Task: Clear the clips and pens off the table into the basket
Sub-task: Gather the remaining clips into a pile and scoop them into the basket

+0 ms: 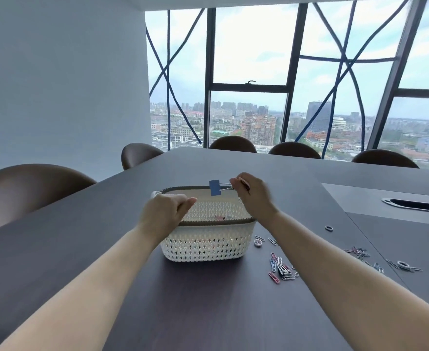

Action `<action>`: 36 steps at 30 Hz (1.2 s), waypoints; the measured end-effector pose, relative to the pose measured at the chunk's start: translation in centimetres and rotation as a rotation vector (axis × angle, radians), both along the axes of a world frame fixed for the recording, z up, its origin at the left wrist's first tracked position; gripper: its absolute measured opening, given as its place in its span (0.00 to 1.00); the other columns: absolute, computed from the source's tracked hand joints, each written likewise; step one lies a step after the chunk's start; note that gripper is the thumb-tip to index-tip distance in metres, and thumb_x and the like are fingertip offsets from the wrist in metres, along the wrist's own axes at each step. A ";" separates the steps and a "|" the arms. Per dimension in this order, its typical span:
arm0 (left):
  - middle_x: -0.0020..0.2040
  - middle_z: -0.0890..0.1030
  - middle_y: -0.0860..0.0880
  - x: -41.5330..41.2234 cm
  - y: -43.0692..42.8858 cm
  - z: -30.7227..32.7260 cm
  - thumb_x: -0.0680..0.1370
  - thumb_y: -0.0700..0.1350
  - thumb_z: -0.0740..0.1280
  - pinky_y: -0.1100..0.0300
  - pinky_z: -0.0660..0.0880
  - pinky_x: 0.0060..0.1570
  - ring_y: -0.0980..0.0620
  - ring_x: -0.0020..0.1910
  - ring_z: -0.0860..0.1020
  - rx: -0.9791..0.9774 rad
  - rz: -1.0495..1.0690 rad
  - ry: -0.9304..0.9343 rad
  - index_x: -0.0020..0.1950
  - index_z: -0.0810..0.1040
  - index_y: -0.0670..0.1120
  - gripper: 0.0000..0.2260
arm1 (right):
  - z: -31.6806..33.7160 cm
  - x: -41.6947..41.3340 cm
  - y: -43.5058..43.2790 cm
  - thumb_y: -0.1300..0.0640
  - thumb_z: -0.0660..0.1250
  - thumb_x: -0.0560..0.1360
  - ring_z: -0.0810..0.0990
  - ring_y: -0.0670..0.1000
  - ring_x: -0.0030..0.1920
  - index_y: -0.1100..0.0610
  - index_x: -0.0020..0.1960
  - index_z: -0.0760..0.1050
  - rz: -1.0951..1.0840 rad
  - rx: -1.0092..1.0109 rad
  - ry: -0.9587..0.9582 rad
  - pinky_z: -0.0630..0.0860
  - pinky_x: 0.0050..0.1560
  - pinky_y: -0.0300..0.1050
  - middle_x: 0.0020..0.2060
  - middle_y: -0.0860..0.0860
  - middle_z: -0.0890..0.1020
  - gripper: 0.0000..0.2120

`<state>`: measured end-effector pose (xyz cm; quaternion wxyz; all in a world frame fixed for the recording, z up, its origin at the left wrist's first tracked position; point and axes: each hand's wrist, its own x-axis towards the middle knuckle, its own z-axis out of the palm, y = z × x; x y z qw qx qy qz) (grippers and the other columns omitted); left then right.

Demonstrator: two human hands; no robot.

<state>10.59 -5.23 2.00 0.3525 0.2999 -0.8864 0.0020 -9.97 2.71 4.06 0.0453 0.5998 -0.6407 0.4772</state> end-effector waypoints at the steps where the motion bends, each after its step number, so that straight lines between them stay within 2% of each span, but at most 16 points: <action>1: 0.27 0.73 0.51 0.2 0.1 -0.2 0.76 0.64 0.48 0.47 0.71 0.56 0.44 0.34 0.77 0.034 0.003 0.022 0.31 0.70 0.46 0.27 | 0.0 0.3 -0.8 0.52 0.62 0.77 0.75 0.57 0.34 0.61 0.41 0.74 0.018 0.029 0.011 0.72 0.37 0.48 0.30 0.50 0.77 0.13; 2: 0.27 0.73 0.50 0.2 0.2 -0.7 0.78 0.60 0.51 0.48 0.72 0.53 0.43 0.35 0.77 0.057 0.023 0.033 0.31 0.68 0.46 0.24 | -0.1 0.5 -1.5 0.51 0.61 0.77 0.75 0.54 0.35 0.56 0.40 0.74 0.028 0.064 0.026 0.73 0.39 0.49 0.30 0.46 0.76 0.11; 4: 0.30 0.73 0.50 0.3 0.6 -1.7 0.77 0.59 0.48 0.56 0.70 0.37 0.46 0.33 0.74 0.021 0.065 0.055 0.31 0.70 0.45 0.24 | -0.4 0.8 -2.3 0.48 0.61 0.76 0.77 0.50 0.39 0.45 0.40 0.73 0.013 0.150 0.074 0.76 0.45 0.51 0.33 0.40 0.77 0.07; 6: 0.32 0.76 0.49 0.3 0.6 -2.7 0.76 0.58 0.46 0.61 0.66 0.32 0.45 0.31 0.75 -0.030 0.072 0.103 0.33 0.73 0.43 0.26 | -0.6 1.1 -2.2 0.45 0.62 0.74 0.79 0.46 0.45 0.42 0.41 0.75 -0.008 0.218 0.108 0.77 0.50 0.51 0.39 0.38 0.80 0.05; 9: 0.32 0.78 0.48 -0.1 0.3 -3.2 0.76 0.55 0.48 0.60 0.68 0.31 0.43 0.30 0.76 -0.057 0.066 0.147 0.33 0.74 0.43 0.24 | -0.7 1.0 -1.9 0.43 0.65 0.72 0.78 0.45 0.45 0.44 0.37 0.77 -0.007 0.234 0.105 0.76 0.54 0.53 0.44 0.40 0.81 0.08; 11: 0.31 0.78 0.47 -0.2 0.2 -3.3 0.76 0.54 0.49 0.61 0.67 0.30 0.44 0.29 0.76 -0.084 0.066 0.157 0.32 0.73 0.42 0.23 | -0.8 0.9 -1.8 0.42 0.65 0.72 0.76 0.45 0.43 0.44 0.34 0.75 -0.018 0.264 0.141 0.74 0.55 0.53 0.42 0.40 0.81 0.10; 14: 0.31 0.78 0.47 -0.1 0.1 -3.6 0.76 0.54 0.50 0.62 0.66 0.30 0.44 0.29 0.76 -0.113 0.069 0.171 0.32 0.73 0.42 0.22 | -0.8 0.9 -1.7 0.43 0.65 0.73 0.75 0.44 0.43 0.47 0.39 0.80 -0.053 0.280 0.182 0.72 0.56 0.50 0.38 0.41 0.79 0.10; 17: 0.32 0.78 0.46 -0.2 0.0 -3.5 0.76 0.54 0.49 0.60 0.67 0.31 0.44 0.30 0.76 -0.117 0.065 0.178 0.32 0.73 0.41 0.23 | -1.1 0.7 -1.7 0.46 0.66 0.73 0.77 0.44 0.46 0.47 0.41 0.81 -0.036 0.247 0.158 0.72 0.57 0.52 0.36 0.41 0.82 0.08; 20: 0.32 0.77 0.45 -0.3 -0.1 -3.4 0.76 0.55 0.47 0.58 0.68 0.33 0.42 0.32 0.76 -0.108 0.061 0.153 0.33 0.73 0.41 0.24 | -1.7 0.4 -1.2 0.51 0.65 0.74 0.79 0.47 0.48 0.46 0.45 0.81 0.016 0.205 0.112 0.70 0.62 0.54 0.43 0.42 0.84 0.06; 22: 0.34 0.77 0.45 -0.5 0.0 -3.1 0.75 0.57 0.46 0.57 0.69 0.35 0.42 0.34 0.76 -0.075 0.066 0.112 0.35 0.74 0.40 0.26 | -2.1 0.0 -0.1 0.55 0.63 0.76 0.76 0.50 0.55 0.49 0.52 0.80 0.035 0.172 0.101 0.67 0.65 0.51 0.51 0.45 0.83 0.09; 25: 0.39 0.77 0.45 -1.0 0.5 -2.4 0.78 0.54 0.54 0.52 0.74 0.42 0.42 0.39 0.77 -0.005 0.099 0.073 0.38 0.76 0.40 0.21 | -2.7 -1.4 2.6 0.57 0.62 0.77 0.69 0.52 0.63 0.52 0.58 0.76 0.017 0.164 0.120 0.65 0.62 0.45 0.59 0.48 0.79 0.12; 28: 0.42 0.79 0.46 -2.8 3.0 -1.9 0.76 0.51 0.57 0.52 0.73 0.47 0.44 0.42 0.78 -0.158 0.071 0.103 0.41 0.78 0.43 0.15 | -3.6 -4.0 6.2 0.56 0.64 0.76 0.70 0.52 0.63 0.52 0.60 0.74 -0.055 0.168 0.146 0.66 0.61 0.45 0.60 0.50 0.78 0.13; 32: 0.45 0.81 0.50 -8.4 8.7 -3.5 0.71 0.50 0.58 0.57 0.77 0.45 0.48 0.44 0.80 -0.305 -0.202 0.010 0.46 0.79 0.48 0.13 | -6.2 -8.6 12.9 0.56 0.65 0.75 0.71 0.53 0.63 0.53 0.61 0.74 -0.194 0.282 0.166 0.65 0.61 0.45 0.60 0.50 0.78 0.14; 34: 0.57 0.79 0.51 -11.3 10.7 -5.3 0.72 0.54 0.57 0.55 0.77 0.55 0.50 0.57 0.78 -0.223 -0.336 -0.145 0.56 0.77 0.50 0.17 | -7.5 -11.1 16.8 0.53 0.65 0.75 0.69 0.53 0.66 0.52 0.63 0.72 -0.292 0.391 0.132 0.64 0.65 0.46 0.63 0.50 0.76 0.17; 35: 0.67 0.72 0.50 -12.6 11.1 -6.5 0.74 0.58 0.57 0.51 0.70 0.64 0.49 0.67 0.70 -0.096 -0.363 -0.261 0.65 0.71 0.50 0.22 | -8.2 -12.2 18.7 0.49 0.65 0.74 0.67 0.53 0.68 0.51 0.65 0.70 -0.348 0.456 0.113 0.63 0.68 0.48 0.65 0.50 0.74 0.20; 36: 0.74 0.61 0.50 -13.7 11.3 -7.6 0.74 0.62 0.58 0.47 0.59 0.72 0.49 0.74 0.57 0.083 -0.347 -0.412 0.72 0.62 0.51 0.29 | -8.8 -13.3 20.5 0.45 0.66 0.73 0.64 0.53 0.70 0.50 0.67 0.67 -0.406 0.529 0.094 0.62 0.70 0.51 0.68 0.50 0.71 0.25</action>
